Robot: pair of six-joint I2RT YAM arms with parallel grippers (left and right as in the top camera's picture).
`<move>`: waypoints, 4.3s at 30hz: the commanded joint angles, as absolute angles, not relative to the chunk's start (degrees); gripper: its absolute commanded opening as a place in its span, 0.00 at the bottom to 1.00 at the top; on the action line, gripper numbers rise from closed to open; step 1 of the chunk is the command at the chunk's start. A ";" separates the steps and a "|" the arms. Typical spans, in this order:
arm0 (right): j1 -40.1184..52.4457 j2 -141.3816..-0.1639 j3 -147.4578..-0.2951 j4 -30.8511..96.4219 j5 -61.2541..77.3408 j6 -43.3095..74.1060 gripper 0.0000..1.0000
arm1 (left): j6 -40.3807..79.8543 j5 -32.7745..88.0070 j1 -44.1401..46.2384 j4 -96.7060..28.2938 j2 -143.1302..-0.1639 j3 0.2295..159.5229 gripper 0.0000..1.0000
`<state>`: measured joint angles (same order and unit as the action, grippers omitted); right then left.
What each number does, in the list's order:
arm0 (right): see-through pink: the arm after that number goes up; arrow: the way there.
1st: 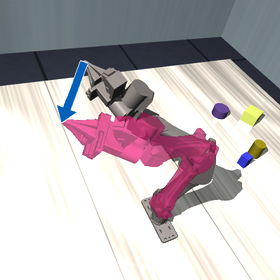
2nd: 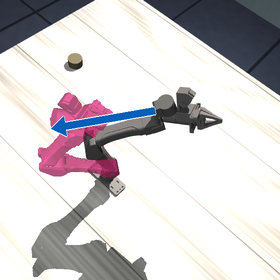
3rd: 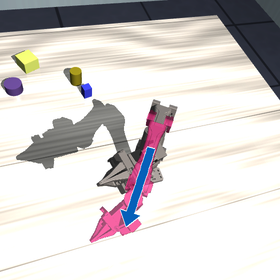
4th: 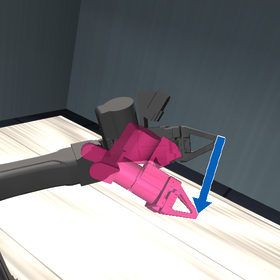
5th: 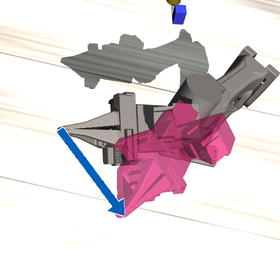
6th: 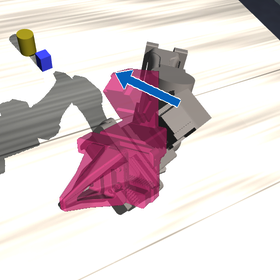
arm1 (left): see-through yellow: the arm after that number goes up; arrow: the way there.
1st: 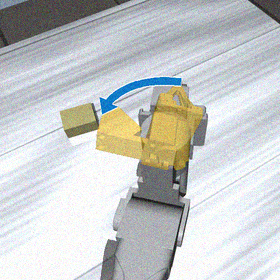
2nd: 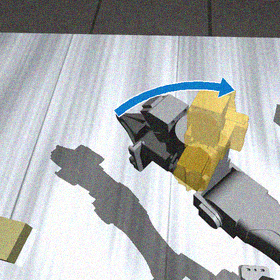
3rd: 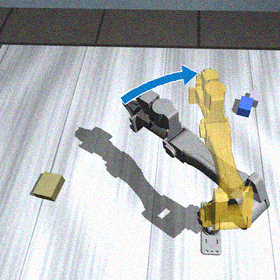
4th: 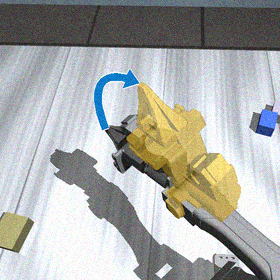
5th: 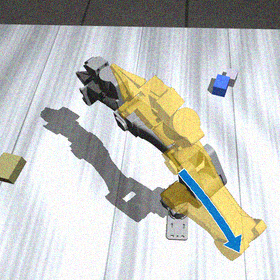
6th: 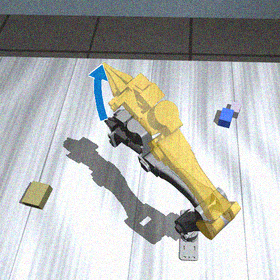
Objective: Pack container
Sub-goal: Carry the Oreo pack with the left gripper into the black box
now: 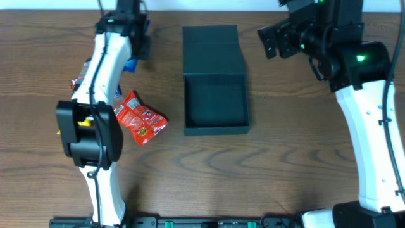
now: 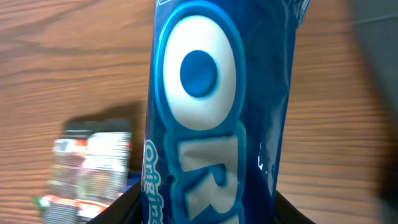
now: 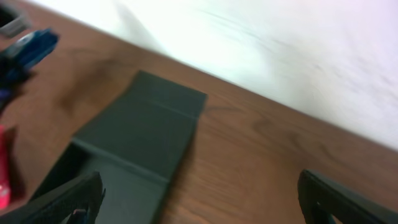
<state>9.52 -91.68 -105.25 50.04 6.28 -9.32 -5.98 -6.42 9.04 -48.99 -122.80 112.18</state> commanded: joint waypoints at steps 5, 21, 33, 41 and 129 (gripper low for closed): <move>0.51 -92.01 -105.27 50.81 3.18 1.43 0.99 | 16.64 -5.54 22.74 -55.75 -123.09 115.37 0.38; -16.16 -92.01 -105.27 58.83 24.05 -20.43 0.99 | 42.11 2.09 38.11 -57.36 -124.05 115.13 0.31; -16.86 -92.01 -105.27 60.49 25.26 -20.40 0.99 | 45.10 6.90 40.38 -55.88 -127.52 115.11 0.27; -16.86 -92.01 -105.25 60.71 26.89 -20.40 0.99 | 45.47 4.89 44.93 -56.45 -129.91 115.11 0.28; -16.84 -92.01 -105.25 61.04 28.10 -20.40 0.99 | 40.64 -8.93 39.86 -54.85 -122.58 105.34 0.06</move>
<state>-16.38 -91.77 -105.25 60.86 27.22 -19.79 41.71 -9.02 41.82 -55.66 -124.27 109.40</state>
